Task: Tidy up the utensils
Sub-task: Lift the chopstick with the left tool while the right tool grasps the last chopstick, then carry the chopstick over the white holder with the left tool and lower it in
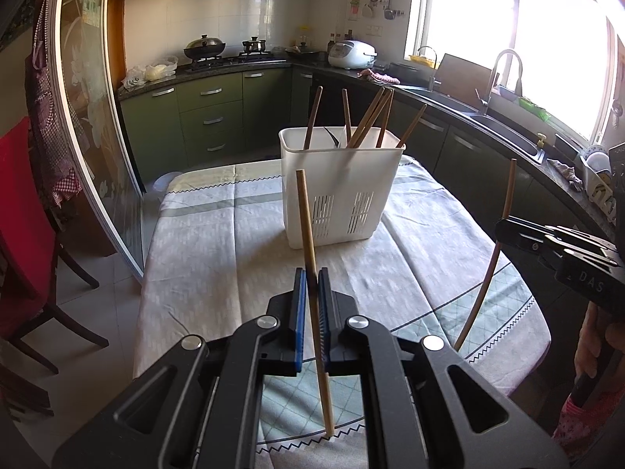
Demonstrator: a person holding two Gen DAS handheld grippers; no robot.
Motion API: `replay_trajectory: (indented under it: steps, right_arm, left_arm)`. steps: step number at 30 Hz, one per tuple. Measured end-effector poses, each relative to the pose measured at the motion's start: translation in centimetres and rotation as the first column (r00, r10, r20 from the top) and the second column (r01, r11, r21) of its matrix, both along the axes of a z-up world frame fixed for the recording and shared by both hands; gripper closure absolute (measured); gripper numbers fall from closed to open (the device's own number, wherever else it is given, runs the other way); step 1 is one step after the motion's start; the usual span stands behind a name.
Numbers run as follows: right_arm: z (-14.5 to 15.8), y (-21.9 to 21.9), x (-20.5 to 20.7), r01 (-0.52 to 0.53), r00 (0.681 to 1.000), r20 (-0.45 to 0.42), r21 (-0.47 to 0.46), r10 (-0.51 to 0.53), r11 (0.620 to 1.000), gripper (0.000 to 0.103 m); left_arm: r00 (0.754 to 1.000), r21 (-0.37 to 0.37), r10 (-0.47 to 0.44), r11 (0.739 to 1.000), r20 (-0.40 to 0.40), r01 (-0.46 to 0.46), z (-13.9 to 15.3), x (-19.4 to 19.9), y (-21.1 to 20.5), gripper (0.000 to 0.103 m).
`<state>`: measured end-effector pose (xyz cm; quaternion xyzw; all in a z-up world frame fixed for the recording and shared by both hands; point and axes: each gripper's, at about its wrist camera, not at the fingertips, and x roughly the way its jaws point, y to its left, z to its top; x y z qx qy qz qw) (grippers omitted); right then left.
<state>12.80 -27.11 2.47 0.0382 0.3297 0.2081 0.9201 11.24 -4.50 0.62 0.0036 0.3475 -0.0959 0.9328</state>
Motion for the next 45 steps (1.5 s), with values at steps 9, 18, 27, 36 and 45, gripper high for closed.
replay_trajectory:
  steps: [9,18,27,36,45]
  right_arm:
    - [0.3,-0.6,-0.8,-0.011,1.0,0.014,0.027,0.01,1.0,0.096]
    - [1.2,-0.8,-1.2,-0.022,0.999,0.04,0.049,0.02,0.999,0.096]
    - [1.1,-1.8,-1.1,-0.019,0.999,0.042,0.075,0.015,0.997,0.096]
    - [0.5,-2.8,-0.8,-0.006,1.0,0.025,0.098,0.004,0.995,0.096]
    - [0.0,-3.3,-0.3,0.006,1.0,0.012,0.112,-0.007,0.994,0.096]
  left_arm:
    - [1.0,0.015,-0.015,1.0,0.021,0.015,0.7,-0.6,-0.6,0.097]
    - [0.998,0.009,-0.027,1.0,0.059,0.026,2.4,-0.5,-1.0,0.098]
    - [0.995,-0.037,-0.045,0.998,0.085,0.048,5.8,1.8,-1.5,0.098]
    - [0.985,-0.025,-0.037,0.999,0.167,0.042,11.4,3.7,-1.8,0.098]
    - [0.981,-0.014,-0.025,1.0,0.194,0.028,14.1,5.8,-2.7,0.098]
